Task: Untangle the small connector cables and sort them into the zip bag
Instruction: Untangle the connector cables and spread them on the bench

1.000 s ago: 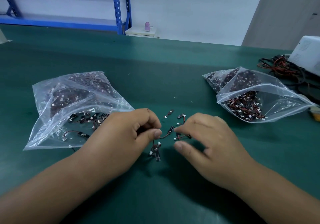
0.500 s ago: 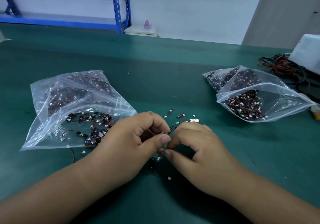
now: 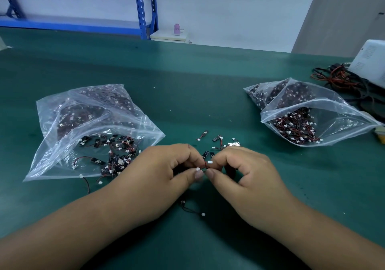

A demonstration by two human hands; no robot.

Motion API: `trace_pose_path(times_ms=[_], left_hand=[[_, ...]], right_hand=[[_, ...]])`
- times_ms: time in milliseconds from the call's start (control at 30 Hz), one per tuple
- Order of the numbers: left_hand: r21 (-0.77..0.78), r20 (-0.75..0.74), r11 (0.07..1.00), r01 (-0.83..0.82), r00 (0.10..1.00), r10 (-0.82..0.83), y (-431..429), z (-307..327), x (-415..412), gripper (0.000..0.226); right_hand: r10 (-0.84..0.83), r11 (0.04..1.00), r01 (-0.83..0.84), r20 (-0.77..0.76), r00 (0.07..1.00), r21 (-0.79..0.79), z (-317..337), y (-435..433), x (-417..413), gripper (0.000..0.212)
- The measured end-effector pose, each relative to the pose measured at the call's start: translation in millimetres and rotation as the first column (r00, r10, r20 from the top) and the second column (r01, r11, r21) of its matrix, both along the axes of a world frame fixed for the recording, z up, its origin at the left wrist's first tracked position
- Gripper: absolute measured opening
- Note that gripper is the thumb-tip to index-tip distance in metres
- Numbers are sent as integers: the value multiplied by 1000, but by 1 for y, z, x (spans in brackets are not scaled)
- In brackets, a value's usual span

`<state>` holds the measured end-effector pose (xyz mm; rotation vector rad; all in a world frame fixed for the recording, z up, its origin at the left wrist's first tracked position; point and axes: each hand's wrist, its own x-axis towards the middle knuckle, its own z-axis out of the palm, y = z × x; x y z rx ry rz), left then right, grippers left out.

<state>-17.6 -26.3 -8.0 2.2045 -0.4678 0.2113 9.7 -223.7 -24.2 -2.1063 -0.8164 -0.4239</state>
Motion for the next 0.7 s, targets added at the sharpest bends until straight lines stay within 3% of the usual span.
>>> trace_pose_path(times_ms=[200, 333, 600, 700], left_hand=[[33, 55, 997, -67, 996, 66, 4, -1, 0, 14], [26, 49, 990, -141, 989, 139, 8, -1, 3, 12], [285, 57, 924, -255, 967, 250, 14, 1, 8, 8], [390, 108, 880, -271, 963, 249, 10, 3, 12, 17]], right_hand=[[-38, 990, 52, 108, 993, -129, -2, -2, 3, 11], [-126, 990, 131, 90, 988, -58, -1, -10, 10, 10], [-326, 934, 336, -98, 940, 124, -1, -25, 28, 19], [-337, 919, 361, -163, 927, 156, -3, -26, 32, 22]])
